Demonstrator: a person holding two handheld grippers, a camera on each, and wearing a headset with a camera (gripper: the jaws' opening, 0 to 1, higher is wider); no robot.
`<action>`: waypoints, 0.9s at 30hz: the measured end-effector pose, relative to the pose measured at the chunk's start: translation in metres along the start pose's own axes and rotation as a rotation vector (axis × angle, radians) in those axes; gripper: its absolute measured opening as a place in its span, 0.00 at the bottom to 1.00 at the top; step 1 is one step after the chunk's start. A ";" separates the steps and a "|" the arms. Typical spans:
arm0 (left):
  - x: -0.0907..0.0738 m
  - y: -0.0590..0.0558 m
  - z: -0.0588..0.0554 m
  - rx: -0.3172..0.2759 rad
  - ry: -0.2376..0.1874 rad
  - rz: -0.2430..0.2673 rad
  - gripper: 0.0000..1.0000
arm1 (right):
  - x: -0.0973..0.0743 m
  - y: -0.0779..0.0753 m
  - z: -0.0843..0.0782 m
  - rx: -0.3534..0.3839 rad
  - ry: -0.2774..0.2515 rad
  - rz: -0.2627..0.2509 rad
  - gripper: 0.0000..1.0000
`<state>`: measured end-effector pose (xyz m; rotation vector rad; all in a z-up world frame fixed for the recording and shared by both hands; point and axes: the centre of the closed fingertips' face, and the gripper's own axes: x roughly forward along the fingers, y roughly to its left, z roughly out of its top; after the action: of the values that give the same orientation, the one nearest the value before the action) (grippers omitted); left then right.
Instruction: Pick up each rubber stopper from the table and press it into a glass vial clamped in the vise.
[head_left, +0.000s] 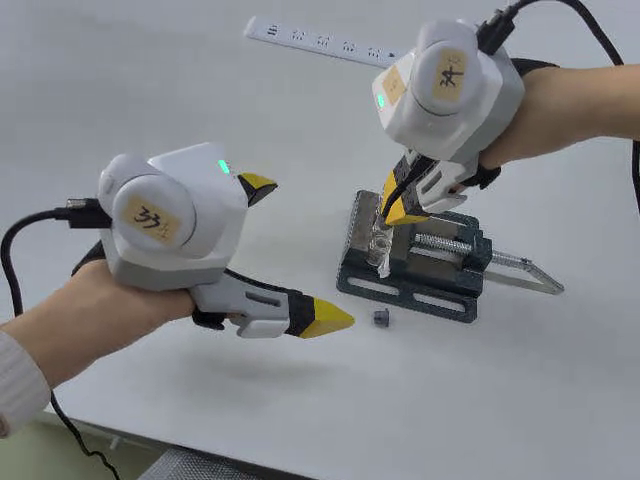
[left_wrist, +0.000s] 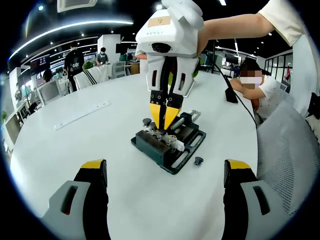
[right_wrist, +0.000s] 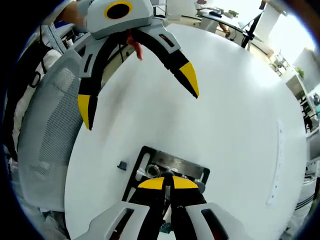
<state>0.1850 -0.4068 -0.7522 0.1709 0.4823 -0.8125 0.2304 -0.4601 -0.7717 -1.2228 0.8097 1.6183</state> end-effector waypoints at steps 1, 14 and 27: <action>0.000 0.000 0.000 0.000 0.001 -0.001 0.97 | 0.000 0.000 0.001 0.002 -0.005 -0.004 0.00; -0.006 0.002 -0.002 -0.005 0.002 0.011 0.97 | -0.006 0.002 -0.002 0.044 -0.063 -0.034 0.18; -0.011 0.003 0.000 -0.015 -0.005 0.016 0.98 | -0.009 0.026 -0.007 0.213 -0.213 -0.091 0.64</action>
<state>0.1810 -0.3976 -0.7472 0.1588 0.4812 -0.7940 0.2091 -0.4778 -0.7661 -0.9077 0.7588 1.5158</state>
